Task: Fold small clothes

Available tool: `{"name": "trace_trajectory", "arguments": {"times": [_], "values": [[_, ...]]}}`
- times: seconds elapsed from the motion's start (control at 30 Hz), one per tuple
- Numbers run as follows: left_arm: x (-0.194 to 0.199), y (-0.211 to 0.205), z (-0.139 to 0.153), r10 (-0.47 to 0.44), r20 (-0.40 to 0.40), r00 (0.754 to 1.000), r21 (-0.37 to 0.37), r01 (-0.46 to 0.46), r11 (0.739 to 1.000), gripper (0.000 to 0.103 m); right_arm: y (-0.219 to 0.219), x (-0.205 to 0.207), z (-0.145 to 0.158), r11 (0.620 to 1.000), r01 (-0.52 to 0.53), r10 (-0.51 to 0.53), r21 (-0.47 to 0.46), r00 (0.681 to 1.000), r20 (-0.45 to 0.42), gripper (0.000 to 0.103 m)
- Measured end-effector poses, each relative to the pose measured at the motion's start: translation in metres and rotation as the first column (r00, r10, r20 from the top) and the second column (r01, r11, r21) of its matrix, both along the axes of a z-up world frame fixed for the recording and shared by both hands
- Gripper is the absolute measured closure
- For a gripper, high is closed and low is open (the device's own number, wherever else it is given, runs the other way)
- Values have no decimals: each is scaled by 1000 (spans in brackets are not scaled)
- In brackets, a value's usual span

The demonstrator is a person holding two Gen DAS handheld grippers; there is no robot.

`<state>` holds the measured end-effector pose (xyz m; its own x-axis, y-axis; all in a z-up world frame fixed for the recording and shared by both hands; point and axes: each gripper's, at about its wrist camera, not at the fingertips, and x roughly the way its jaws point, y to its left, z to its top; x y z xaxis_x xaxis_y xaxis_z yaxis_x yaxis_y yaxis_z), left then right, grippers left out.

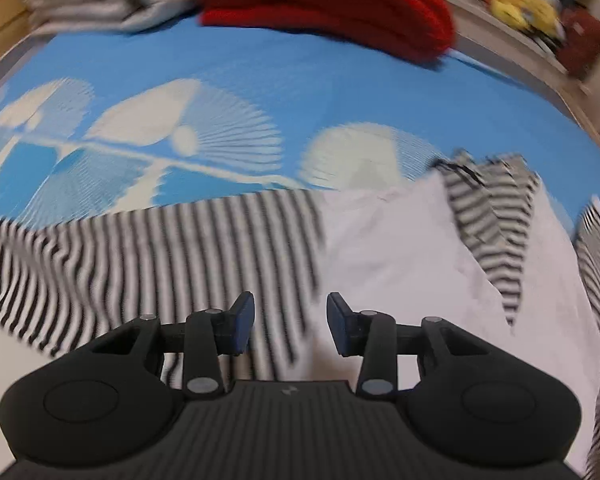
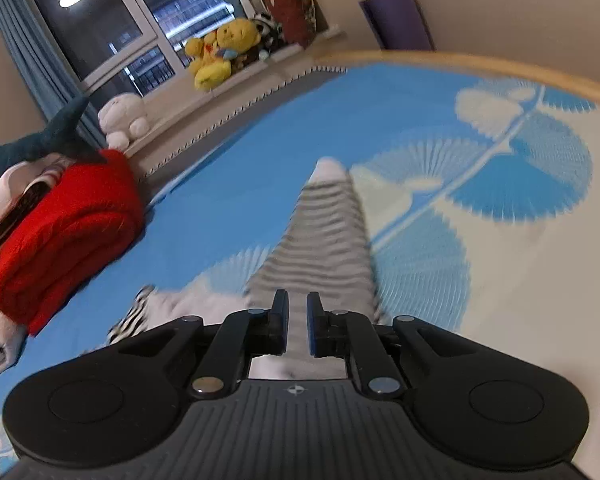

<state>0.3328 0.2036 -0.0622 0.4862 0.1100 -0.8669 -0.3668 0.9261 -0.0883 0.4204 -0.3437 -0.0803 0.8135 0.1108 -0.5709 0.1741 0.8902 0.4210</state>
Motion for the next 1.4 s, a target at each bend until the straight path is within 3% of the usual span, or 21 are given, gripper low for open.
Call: {"name": "trace_trajectory", "arguments": {"times": [0.1,0.17,0.3,0.5,0.6,0.73,0.8,0.87,1.03,1.07,1.1,1.17,1.3,1.4], "values": [[6,-15,-8,-41,-23,999,1,42,999,59,-26,44,-23,999,-7,8,36,1000,-13,92],[11,-17,-12,-59,-34,998,-3,59,998,59,-39,72,-38,1000,31,-30,7,999,-38,92],[13,-21,-18,-94,-44,995,3,94,996,59,-65,123,-67,995,74,-70,63,996,-60,91],[23,-15,-28,-77,-63,995,1,77,997,59,-63,176,-95,997,78,-79,-16,993,-92,81],[25,-15,-30,-86,-72,994,11,87,996,59,-51,188,-103,997,54,-58,-54,996,-74,76],[27,-13,-34,-85,-82,993,1,85,996,59,-32,200,-107,998,-57,58,23,998,-39,73],[28,-13,-35,-86,-82,993,-8,86,996,59,-23,203,-109,995,-91,92,33,995,-43,59],[29,-16,-35,-92,-82,992,-10,92,996,59,-16,205,-109,993,-110,111,34,993,-44,55],[29,-19,-35,-99,-81,992,-14,99,995,59,0,207,-100,982,-189,190,7,980,-61,54],[29,-19,-35,-96,-80,992,-14,96,995,59,3,206,-98,980,-196,194,-20,979,-69,60],[30,-19,-35,-93,-80,992,-15,92,996,59,5,206,-96,980,-193,189,-46,979,-74,79],[30,-19,-35,-91,-80,993,-19,90,996,59,4,203,-90,986,-158,154,-58,986,-61,94],[30,-17,-33,-86,-75,994,-23,84,996,59,-20,177,-62,996,-57,60,-63,998,36,95],[29,-13,-31,-73,-70,995,-27,71,997,59,-66,135,-38,989,144,-140,-20,980,138,95]]}}
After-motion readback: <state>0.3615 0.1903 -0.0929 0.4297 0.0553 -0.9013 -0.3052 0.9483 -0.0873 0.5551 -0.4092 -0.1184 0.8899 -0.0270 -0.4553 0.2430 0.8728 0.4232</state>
